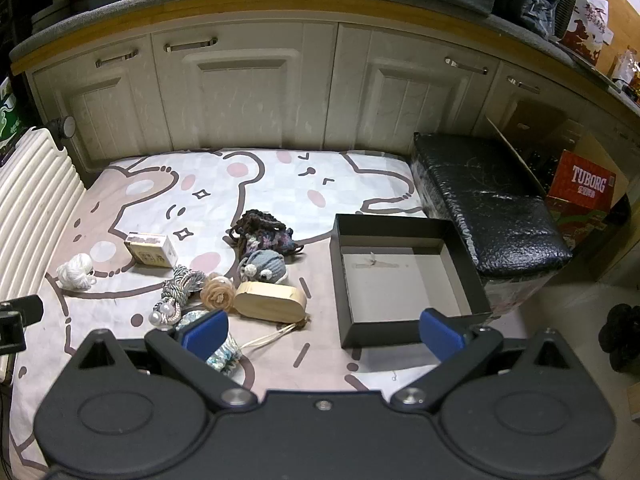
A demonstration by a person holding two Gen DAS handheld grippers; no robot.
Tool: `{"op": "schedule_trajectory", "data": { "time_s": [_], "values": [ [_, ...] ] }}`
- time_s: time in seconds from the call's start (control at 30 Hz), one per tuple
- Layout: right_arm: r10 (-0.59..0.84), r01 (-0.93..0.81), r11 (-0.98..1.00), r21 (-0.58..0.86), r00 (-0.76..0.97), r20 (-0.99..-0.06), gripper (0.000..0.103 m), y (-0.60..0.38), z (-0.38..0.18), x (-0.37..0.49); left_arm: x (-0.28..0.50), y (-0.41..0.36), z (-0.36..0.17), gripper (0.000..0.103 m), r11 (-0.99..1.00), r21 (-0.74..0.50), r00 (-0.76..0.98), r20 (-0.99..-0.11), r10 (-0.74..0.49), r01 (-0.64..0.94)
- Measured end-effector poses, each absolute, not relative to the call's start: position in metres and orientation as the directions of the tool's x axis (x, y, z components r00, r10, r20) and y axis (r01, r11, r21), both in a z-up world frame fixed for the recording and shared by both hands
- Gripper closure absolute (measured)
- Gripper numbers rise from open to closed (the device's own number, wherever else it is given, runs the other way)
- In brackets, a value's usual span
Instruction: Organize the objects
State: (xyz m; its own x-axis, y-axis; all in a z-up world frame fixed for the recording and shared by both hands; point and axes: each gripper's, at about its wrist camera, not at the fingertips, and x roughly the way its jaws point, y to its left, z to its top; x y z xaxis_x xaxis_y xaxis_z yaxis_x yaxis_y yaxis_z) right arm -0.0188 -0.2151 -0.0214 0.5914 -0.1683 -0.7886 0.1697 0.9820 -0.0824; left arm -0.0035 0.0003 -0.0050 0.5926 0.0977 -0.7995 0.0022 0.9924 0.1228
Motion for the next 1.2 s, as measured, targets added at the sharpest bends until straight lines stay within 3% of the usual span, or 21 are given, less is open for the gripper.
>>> {"op": "schedule_trajectory", "data": {
  "time_s": [1.2],
  "values": [
    [-0.166,0.170,0.982,-0.079,0.588,-0.792,0.000,-0.2134,-0.0236,-0.0185,-0.0017,-0.0037,-0.0074,0.000,0.993,0.117,0.584,-0.807,0.089,0.009]
  ]
}}
